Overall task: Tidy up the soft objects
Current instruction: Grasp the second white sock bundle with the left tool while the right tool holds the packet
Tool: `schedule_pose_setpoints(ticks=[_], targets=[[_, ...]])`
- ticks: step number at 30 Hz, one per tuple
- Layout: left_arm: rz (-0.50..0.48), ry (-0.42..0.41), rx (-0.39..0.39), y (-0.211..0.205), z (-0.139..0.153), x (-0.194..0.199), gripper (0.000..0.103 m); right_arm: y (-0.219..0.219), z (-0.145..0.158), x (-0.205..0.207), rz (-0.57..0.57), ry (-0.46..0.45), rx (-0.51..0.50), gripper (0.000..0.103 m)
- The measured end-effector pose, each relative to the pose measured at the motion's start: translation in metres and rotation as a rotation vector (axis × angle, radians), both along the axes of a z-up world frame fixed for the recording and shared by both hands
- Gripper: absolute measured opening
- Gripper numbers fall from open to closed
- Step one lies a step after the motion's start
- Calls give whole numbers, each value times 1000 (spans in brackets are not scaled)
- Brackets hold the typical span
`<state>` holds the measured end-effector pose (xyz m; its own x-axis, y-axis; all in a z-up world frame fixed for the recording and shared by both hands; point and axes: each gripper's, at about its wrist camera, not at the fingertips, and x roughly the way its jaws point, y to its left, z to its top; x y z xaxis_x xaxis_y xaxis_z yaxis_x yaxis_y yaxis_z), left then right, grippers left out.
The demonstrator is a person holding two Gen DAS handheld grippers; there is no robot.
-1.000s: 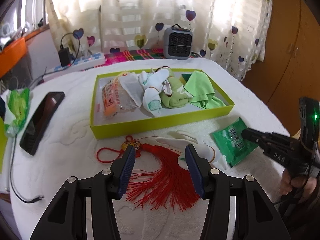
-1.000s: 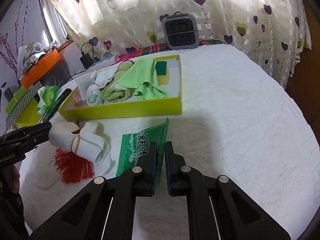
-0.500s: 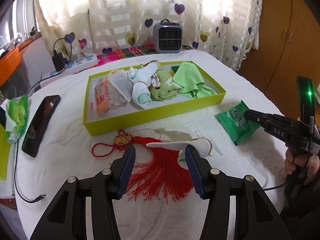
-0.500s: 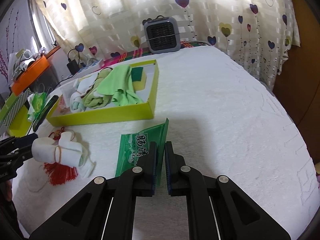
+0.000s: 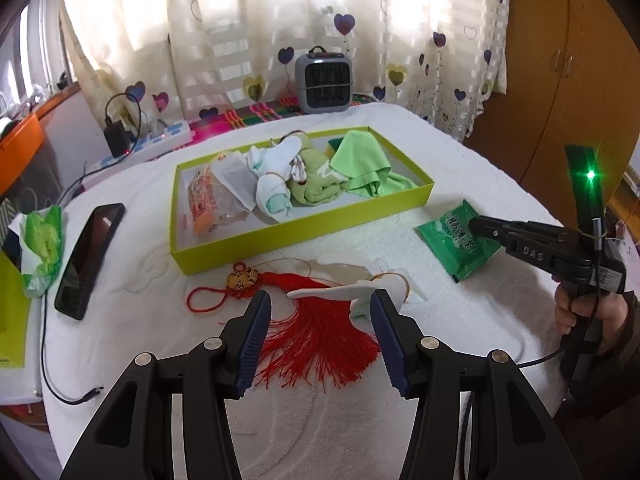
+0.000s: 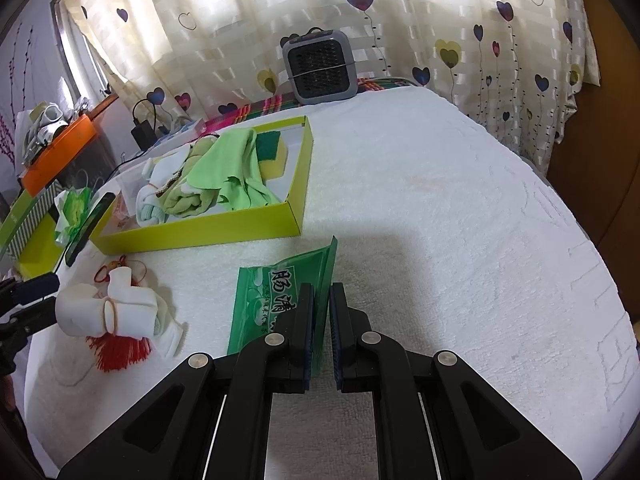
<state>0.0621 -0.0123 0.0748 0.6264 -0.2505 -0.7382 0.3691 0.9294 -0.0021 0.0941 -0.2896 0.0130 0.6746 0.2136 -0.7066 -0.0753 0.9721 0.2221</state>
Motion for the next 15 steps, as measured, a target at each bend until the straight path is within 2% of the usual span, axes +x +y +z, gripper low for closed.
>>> schedule_pose_setpoints(ticks=[4, 8, 11, 15], targets=[[6, -13, -11, 3, 7, -2, 54, -1, -1, 1, -2, 6, 6, 8], [-7, -53, -71, 11, 19, -6, 58, 0, -1, 1, 3, 1, 6, 8], [-35, -18, -37, 2, 9, 1, 60, 1, -1, 1, 5, 1, 4, 8], [-94, 68, 10, -14, -20, 10, 60, 1, 0, 0, 5, -4, 6, 8]])
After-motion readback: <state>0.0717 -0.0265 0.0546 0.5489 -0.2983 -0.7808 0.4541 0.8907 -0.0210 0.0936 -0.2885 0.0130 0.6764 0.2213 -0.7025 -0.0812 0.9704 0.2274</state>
